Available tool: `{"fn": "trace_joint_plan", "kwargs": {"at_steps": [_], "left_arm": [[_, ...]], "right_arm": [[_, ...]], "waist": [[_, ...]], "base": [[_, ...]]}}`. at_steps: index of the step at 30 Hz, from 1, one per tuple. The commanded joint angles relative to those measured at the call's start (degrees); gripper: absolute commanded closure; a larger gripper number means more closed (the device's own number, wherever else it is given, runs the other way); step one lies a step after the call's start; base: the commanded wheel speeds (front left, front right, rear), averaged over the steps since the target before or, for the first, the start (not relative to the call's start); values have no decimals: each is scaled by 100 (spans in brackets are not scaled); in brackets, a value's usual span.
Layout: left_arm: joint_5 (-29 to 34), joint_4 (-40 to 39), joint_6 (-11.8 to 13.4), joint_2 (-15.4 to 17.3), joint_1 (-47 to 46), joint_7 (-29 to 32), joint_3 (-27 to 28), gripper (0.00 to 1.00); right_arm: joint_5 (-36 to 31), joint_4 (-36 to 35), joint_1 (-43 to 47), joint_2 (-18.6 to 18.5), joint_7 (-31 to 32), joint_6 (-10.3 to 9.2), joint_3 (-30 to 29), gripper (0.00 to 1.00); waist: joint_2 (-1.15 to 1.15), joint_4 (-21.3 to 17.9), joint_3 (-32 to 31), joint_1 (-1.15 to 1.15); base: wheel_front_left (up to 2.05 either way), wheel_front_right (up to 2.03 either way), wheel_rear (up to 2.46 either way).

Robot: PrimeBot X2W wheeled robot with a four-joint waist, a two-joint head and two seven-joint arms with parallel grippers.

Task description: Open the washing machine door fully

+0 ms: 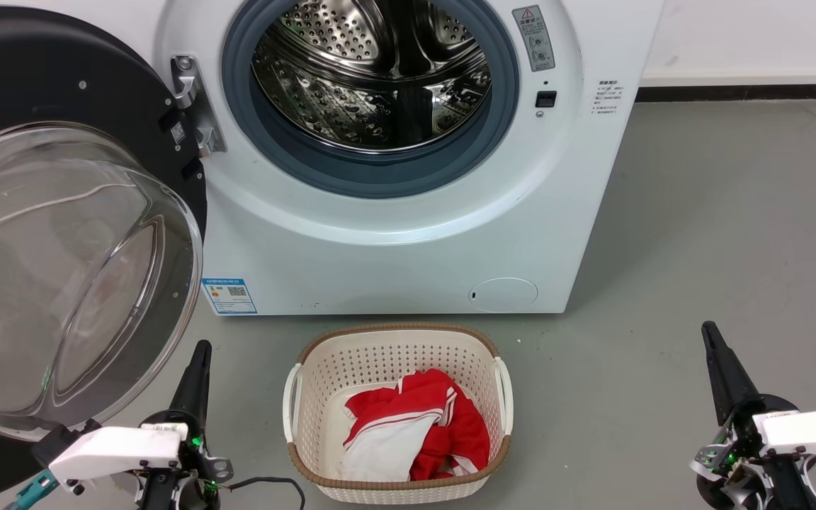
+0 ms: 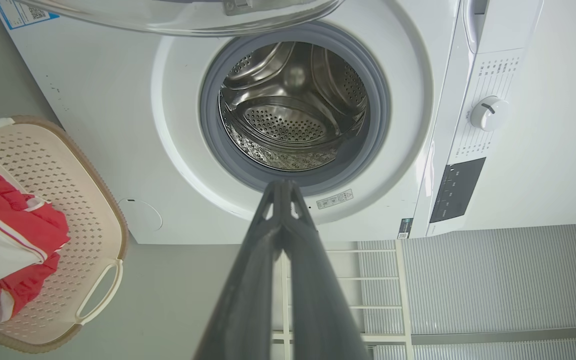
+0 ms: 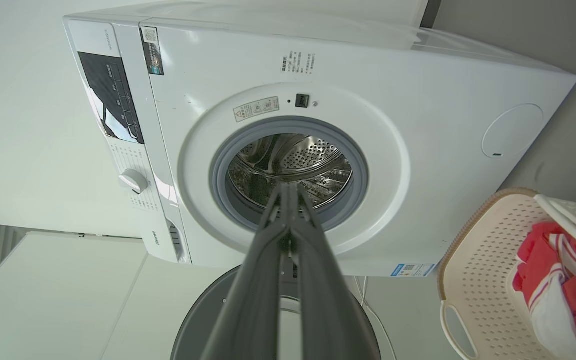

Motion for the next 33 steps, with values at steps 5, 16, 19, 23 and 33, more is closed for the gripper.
{"fn": "trace_joint_plan", "kwargs": {"at_steps": [5,16,19,23,33], "left_arm": [[-299,36,-46,-14,-125,88,39,100],[-702,84,-74,-37,-138,191,68,100],[-687,82,-74,-36,-134,191,66,100],[-687,82,-74,-36,-133,186,66,100],[-687,81,-74,-36,-133,185,65,100]], "right_arm": [[301,48,-132,2,77,0,-30,100],[700,115,-163,17,158,0,-68,100],[674,112,-163,22,166,0,-74,100],[662,112,-165,28,174,0,-82,100],[636,113,-167,39,178,0,-103,100]], "waist": [[0,8,-8,0],[0,23,-23,0],[0,23,-23,0],[0,23,-23,0],[0,23,-23,0]], "base": [[0,0,0],[0,0,0],[0,0,0],[0,0,0],[0,0,0]]}}
